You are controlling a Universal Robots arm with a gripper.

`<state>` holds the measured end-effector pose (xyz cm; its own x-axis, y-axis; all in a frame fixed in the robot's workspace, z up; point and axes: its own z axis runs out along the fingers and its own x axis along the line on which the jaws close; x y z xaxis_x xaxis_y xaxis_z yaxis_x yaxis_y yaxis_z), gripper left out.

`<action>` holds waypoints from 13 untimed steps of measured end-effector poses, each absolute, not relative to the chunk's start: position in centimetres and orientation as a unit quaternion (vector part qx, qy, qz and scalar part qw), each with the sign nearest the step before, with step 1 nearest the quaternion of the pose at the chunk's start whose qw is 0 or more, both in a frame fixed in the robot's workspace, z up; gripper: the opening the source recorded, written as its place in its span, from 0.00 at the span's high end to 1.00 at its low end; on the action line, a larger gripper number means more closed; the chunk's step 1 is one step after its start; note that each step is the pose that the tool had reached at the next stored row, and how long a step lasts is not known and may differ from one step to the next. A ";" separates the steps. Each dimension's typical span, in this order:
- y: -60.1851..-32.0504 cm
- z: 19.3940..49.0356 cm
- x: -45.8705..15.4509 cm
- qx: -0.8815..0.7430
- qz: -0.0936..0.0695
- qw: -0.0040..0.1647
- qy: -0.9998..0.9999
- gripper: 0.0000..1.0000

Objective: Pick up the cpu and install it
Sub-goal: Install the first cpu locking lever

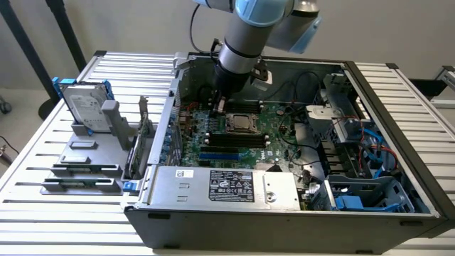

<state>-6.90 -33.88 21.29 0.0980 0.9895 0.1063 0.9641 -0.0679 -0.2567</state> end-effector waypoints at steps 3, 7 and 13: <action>-33.9 21.3 -7.1 -0.732 0.046 0.134 -0.666 0.89; -33.9 21.6 -7.1 -0.740 0.042 0.138 -0.657 0.89; -34.0 22.6 -7.1 -0.749 0.035 0.145 -0.645 0.89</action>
<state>-7.14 -34.03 22.57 0.1650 0.9771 0.1345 0.9567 -0.1253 -0.2628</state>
